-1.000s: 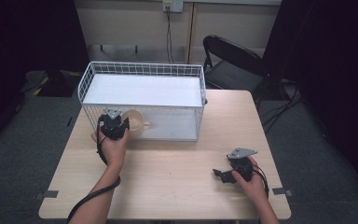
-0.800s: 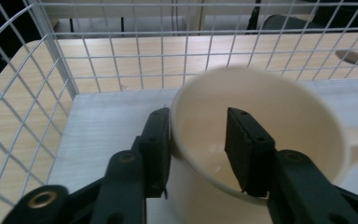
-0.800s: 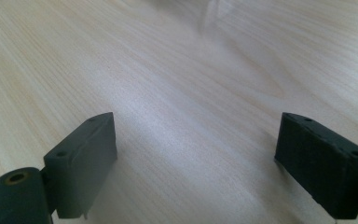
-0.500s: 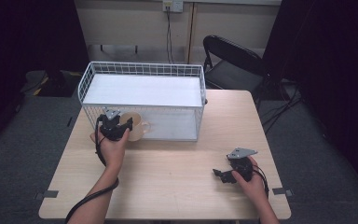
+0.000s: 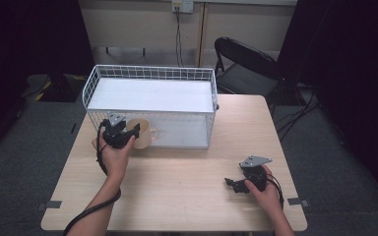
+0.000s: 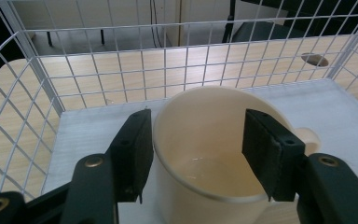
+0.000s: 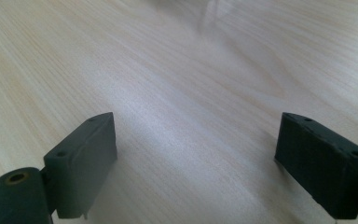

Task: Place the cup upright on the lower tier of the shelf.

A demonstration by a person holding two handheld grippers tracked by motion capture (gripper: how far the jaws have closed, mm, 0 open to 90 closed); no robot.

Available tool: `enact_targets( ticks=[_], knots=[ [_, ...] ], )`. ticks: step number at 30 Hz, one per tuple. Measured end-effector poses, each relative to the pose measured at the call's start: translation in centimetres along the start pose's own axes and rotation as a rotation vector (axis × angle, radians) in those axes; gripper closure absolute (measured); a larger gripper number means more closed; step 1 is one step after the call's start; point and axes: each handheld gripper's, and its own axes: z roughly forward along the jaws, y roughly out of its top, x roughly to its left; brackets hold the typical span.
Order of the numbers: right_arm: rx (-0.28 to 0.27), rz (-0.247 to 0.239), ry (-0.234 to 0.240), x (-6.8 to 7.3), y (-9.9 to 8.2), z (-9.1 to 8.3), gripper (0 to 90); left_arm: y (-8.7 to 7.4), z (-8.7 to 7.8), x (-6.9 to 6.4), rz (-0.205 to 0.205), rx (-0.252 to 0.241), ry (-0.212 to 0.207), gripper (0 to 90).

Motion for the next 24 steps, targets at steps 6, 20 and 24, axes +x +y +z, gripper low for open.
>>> enact_targets(
  ticks=[6,20,24],
  knots=[
    [0.0,0.0,0.0,0.0,0.0,0.0,11.8,0.0,-0.6,0.1,0.003,-0.017,-0.02,42.1],
    [0.0,0.0,0.0,0.0,0.0,0.0,11.8,-1.0,-0.8,0.3,0.013,-0.001,-0.048,42.2],
    [0.0,0.0,0.0,0.0,0.0,0.0,11.8,-1.1,-1.0,0.3,-0.001,-0.012,-0.061,43.0]
  ],
)
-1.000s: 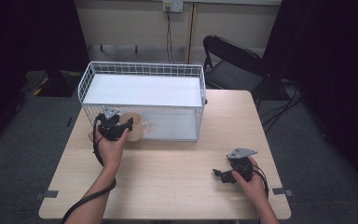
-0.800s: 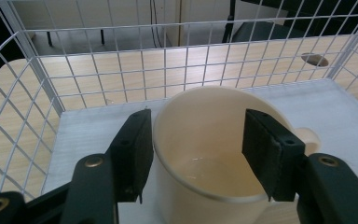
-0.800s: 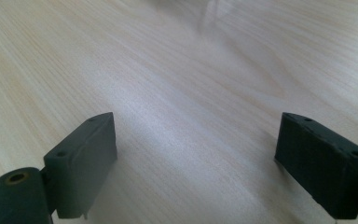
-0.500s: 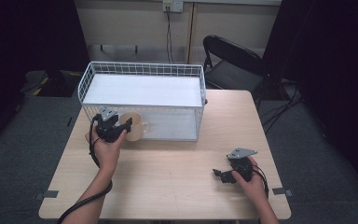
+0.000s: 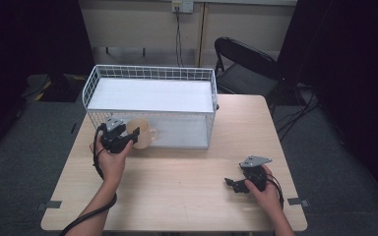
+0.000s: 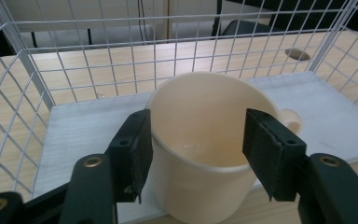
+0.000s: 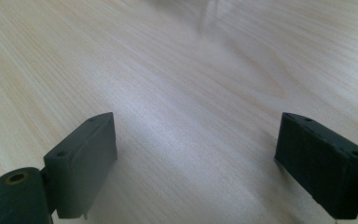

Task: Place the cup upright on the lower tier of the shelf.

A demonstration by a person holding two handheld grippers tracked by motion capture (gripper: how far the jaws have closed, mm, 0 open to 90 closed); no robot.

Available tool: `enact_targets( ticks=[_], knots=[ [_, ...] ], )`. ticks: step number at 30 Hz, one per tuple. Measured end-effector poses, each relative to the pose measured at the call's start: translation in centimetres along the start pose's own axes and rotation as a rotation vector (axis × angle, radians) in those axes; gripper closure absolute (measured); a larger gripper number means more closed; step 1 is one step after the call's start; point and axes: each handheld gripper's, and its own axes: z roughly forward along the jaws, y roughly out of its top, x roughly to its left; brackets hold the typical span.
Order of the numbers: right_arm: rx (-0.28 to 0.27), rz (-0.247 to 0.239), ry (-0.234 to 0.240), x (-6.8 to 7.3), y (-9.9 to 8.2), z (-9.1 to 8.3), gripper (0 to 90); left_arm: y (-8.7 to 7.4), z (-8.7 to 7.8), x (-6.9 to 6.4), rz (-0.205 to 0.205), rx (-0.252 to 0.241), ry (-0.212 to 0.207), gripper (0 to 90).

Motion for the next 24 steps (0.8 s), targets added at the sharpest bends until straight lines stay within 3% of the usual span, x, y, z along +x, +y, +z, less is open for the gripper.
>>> enact_targets(
  ticks=[16,20,24],
  knots=[
    [0.0,0.0,0.0,0.0,0.0,0.0,11.8,0.1,-1.0,-0.5,0.031,0.02,-0.034,39.7],
    [0.0,0.0,0.0,0.0,0.0,0.0,11.8,-0.5,-0.6,-0.9,0.061,0.04,-0.009,38.3],
    [0.0,0.0,0.0,0.0,0.0,0.0,11.8,-0.9,-0.2,-0.8,0.058,0.043,-0.003,41.3]
  ],
)
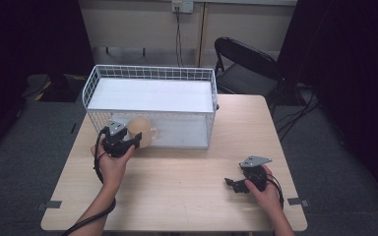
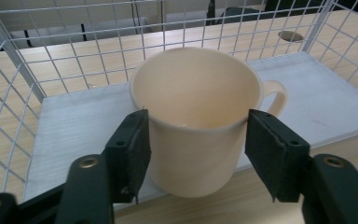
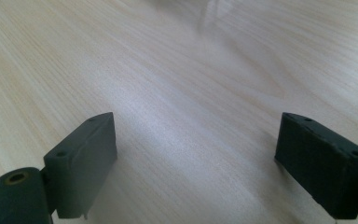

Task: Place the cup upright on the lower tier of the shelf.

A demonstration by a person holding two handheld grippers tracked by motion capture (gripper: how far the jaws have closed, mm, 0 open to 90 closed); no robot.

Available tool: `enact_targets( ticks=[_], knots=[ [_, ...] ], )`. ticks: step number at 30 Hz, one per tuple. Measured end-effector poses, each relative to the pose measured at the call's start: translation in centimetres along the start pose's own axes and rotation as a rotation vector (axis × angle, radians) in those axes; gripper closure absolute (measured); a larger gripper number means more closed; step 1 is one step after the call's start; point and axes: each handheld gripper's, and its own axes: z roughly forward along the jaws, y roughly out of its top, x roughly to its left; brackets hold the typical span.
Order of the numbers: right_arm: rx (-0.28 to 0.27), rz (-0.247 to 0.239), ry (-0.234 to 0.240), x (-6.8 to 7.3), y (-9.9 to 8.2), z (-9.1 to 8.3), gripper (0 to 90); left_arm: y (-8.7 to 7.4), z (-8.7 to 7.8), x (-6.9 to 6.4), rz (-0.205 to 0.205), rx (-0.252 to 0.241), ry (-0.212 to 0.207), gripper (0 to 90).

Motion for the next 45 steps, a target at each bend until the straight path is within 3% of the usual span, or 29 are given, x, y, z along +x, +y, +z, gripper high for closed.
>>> enact_targets(
  ticks=[6,11,13,22,27,32,34,37,40,41,45],
  knots=[
    [0.0,0.0,0.0,0.0,0.0,0.0,11.8,-0.1,0.5,-0.2,0.005,0.025,0.022,49.0],
    [0.0,0.0,0.0,0.0,0.0,0.0,11.8,-0.4,1.2,-0.3,-0.014,0.031,0.022,58.4],
    [0.0,0.0,0.0,0.0,0.0,0.0,11.8,-0.5,1.4,-0.3,-0.003,0.04,0.021,62.9],
    [0.0,0.0,0.0,0.0,0.0,0.0,11.8,-0.7,2.2,-0.4,0.001,0.056,0.028,70.0],
    [0.0,0.0,0.0,0.0,0.0,0.0,11.8,-0.9,2.1,-0.6,-0.01,0.046,0.005,56.6],
    [0.0,0.0,-0.001,0.0,0.0,0.0,11.8,-1.1,1.5,-0.7,0.02,0.05,-0.029,43.4],
    [0.0,0.0,0.0,0.0,0.0,0.0,11.8,-1.2,1.3,-0.6,0.014,0.065,-0.051,41.1],
    [0.0,0.001,0.0,0.0,0.0,0.0,11.8,-1.2,1.1,-0.8,0.048,0.076,-0.096,35.1],
    [0.0,0.0,0.0,0.0,0.0,0.0,11.8,-1.3,0.9,-0.9,0.05,0.085,-0.133,29.4],
    [0.0,0.0,0.0,0.0,0.0,0.0,11.8,-1.4,0.7,-0.8,0.072,0.085,-0.146,26.2],
    [0.0,0.001,0.0,0.0,0.0,0.0,11.8,-1.6,0.3,-0.7,0.069,0.099,-0.179,21.1]
  ],
)
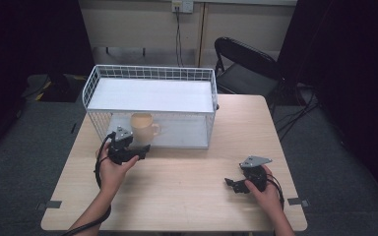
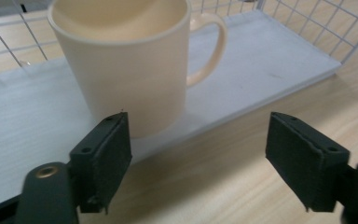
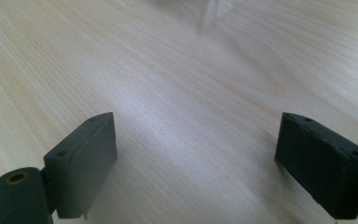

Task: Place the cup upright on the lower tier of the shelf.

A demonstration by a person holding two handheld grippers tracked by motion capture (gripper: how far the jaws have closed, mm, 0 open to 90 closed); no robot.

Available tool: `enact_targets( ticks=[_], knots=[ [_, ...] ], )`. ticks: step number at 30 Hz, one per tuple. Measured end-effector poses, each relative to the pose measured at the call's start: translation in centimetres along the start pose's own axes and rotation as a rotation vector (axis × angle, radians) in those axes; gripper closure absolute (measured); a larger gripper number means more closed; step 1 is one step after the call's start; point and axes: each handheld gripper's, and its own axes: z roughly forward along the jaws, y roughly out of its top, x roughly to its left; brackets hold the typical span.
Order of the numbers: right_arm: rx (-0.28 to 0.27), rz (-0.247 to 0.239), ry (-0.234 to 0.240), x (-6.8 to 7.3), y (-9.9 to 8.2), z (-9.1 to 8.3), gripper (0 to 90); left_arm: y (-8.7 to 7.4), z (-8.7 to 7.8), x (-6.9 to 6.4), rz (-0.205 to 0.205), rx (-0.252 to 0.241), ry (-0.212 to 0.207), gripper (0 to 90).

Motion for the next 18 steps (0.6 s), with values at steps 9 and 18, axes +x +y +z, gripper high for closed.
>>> enact_targets(
  ticks=[9,18],
  knots=[
    [0.0,0.0,-0.001,0.0,0.0,0.0,11.8,-1.2,0.0,0.0,0.014,0.042,-0.05,16.6],
    [-0.001,0.001,-0.001,0.0,0.0,0.0,11.8,-2.2,0.1,-0.6,0.078,0.081,-0.115,16.2]
  ],
)
